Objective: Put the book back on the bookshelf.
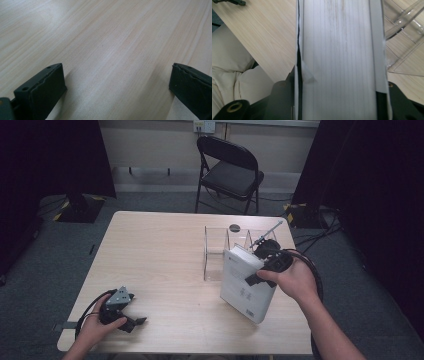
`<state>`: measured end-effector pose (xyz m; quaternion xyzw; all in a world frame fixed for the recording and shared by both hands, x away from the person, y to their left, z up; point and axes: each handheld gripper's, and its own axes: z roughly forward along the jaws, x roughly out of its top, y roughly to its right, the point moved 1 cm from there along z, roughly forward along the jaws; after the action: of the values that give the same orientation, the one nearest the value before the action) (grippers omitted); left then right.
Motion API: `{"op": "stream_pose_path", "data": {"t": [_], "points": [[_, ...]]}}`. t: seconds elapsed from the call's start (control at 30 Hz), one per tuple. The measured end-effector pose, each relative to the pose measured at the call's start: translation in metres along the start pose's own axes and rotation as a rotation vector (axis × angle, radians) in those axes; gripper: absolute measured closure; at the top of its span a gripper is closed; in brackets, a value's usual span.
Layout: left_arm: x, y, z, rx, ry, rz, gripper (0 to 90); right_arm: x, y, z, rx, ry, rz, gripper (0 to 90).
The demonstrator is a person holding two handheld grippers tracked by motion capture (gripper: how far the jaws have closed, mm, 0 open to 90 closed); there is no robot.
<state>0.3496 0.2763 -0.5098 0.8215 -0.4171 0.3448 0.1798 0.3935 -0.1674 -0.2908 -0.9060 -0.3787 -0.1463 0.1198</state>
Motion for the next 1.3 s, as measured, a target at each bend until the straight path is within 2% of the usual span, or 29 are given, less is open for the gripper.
{"op": "stream_pose_path", "data": {"t": [0.53, 0.9, 1.0, 1.1, 1.13, 1.3], "points": [[0.0, 0.0, 0.0, 0.0, -0.001, 0.0, 0.0, -0.015, 0.011, -0.009, -0.017, 0.008, 0.029, 52.4], [0.0, 0.0, 0.0, 0.0, -0.001, 0.002, 0.0, -0.027, 0.019, -0.012, -0.018, 0.02, 0.073, 52.4], [0.0, 0.0, 0.0, 0.0, -0.001, 0.002, 0.0, -0.031, 0.019, -0.013, -0.028, 0.015, 0.071, 52.4], [0.0, 0.0, 0.0, 0.0, -0.002, 0.002, 0.0, -0.034, 0.021, -0.015, -0.026, 0.007, 0.094, 52.4], [0.0, 0.0, 0.0, 0.0, -0.002, 0.001, 0.0, -0.036, 0.023, -0.016, -0.021, 0.009, 0.085, 52.4], [0.0, 0.0, 0.0, 0.0, -0.002, 0.002, 0.0, -0.041, 0.026, -0.02, -0.031, 0.007, 0.107, 52.4]]}}
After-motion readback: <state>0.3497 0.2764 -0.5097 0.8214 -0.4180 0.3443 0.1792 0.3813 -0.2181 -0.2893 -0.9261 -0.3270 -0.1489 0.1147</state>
